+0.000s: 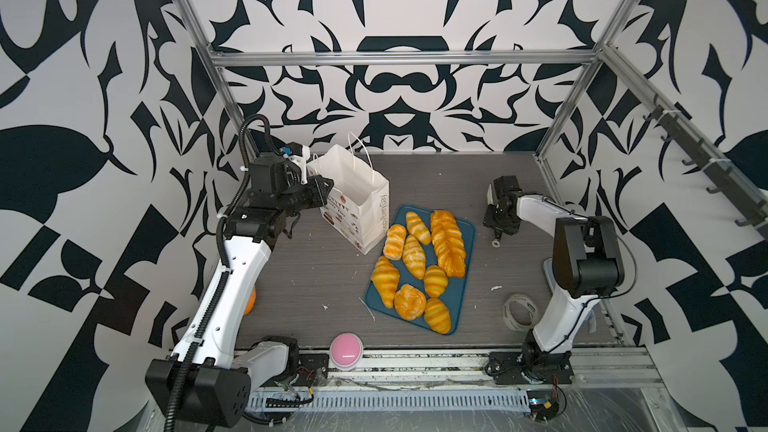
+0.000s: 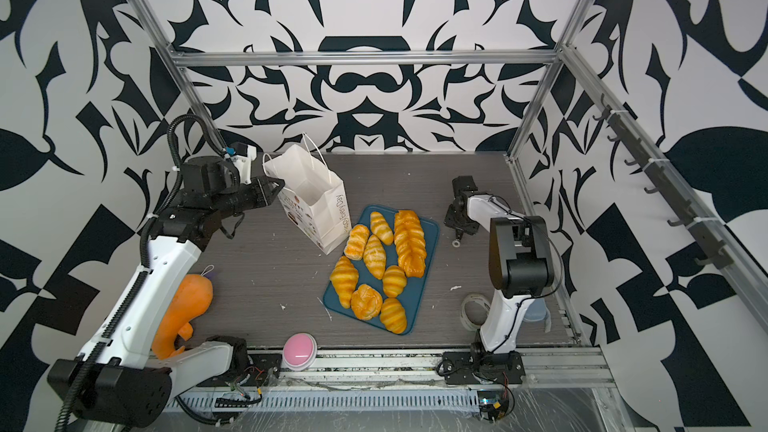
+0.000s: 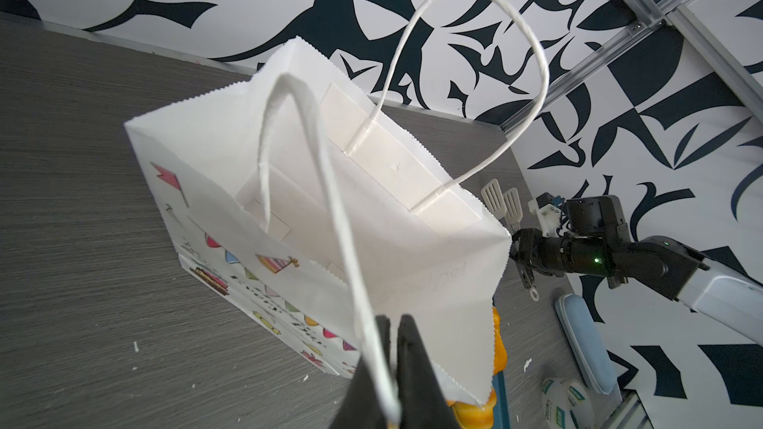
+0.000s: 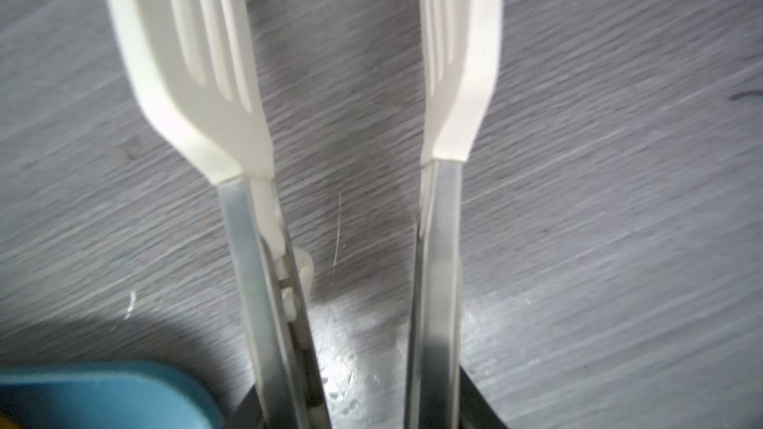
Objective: Place the fake bread into the paper bag
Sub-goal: 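Grasp the metal tongs with the right gripper and lift them off the table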
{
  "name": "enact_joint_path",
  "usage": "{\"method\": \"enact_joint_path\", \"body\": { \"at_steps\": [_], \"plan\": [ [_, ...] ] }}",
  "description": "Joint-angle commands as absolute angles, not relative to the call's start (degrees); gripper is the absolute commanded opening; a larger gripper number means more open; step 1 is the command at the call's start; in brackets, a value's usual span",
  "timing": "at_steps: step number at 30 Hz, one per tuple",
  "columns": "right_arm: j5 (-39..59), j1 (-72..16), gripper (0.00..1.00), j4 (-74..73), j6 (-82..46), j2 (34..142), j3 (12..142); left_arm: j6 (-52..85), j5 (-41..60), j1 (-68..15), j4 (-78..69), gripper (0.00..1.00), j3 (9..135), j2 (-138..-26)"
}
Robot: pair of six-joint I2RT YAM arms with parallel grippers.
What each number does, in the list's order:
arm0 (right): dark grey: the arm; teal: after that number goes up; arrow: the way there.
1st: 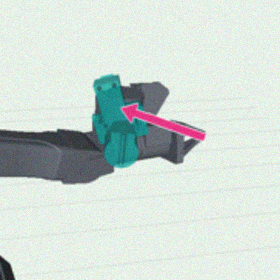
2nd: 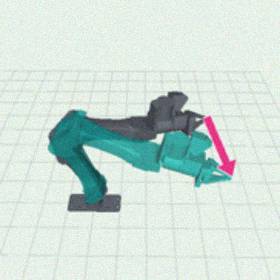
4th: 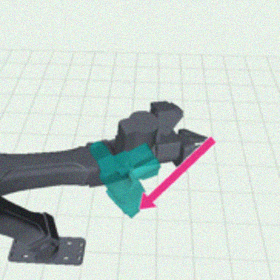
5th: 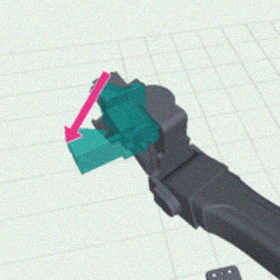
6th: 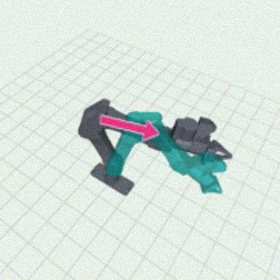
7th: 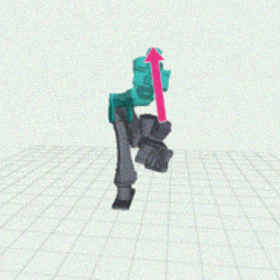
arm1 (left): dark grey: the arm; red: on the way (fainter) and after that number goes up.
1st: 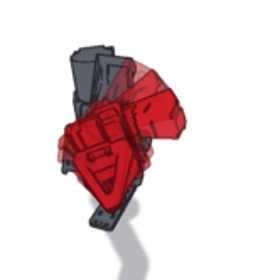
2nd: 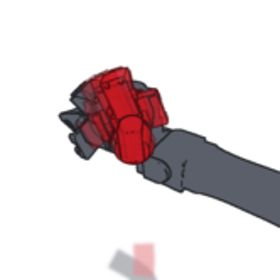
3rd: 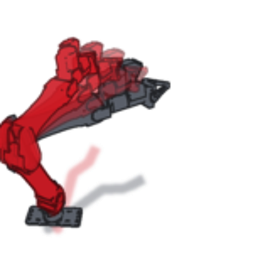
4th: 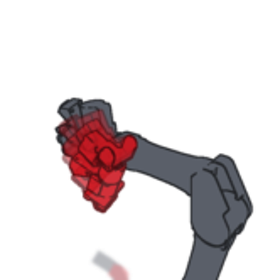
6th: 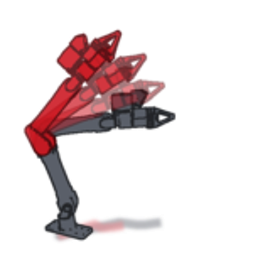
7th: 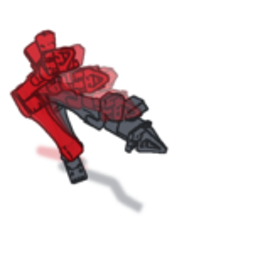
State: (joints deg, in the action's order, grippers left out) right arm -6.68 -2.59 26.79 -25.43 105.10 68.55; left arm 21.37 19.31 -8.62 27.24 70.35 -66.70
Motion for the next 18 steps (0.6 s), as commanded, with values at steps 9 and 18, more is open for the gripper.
{"method": "enact_joint_path", "body": {
  "at_steps": [9,18],
  "plan": [
    [-6.9,-2.4,0.35,27.4,-25.8,97.5,66.0,21.6,20.5,-8.3,26.7,0.11,69.3,-65.8],
    [-6.9,-2.7,0.34,29.3,-25.9,91.8,63.6,21.6,20.3,-8.3,26.6,0.11,69.3,-65.6]
  ]
}}
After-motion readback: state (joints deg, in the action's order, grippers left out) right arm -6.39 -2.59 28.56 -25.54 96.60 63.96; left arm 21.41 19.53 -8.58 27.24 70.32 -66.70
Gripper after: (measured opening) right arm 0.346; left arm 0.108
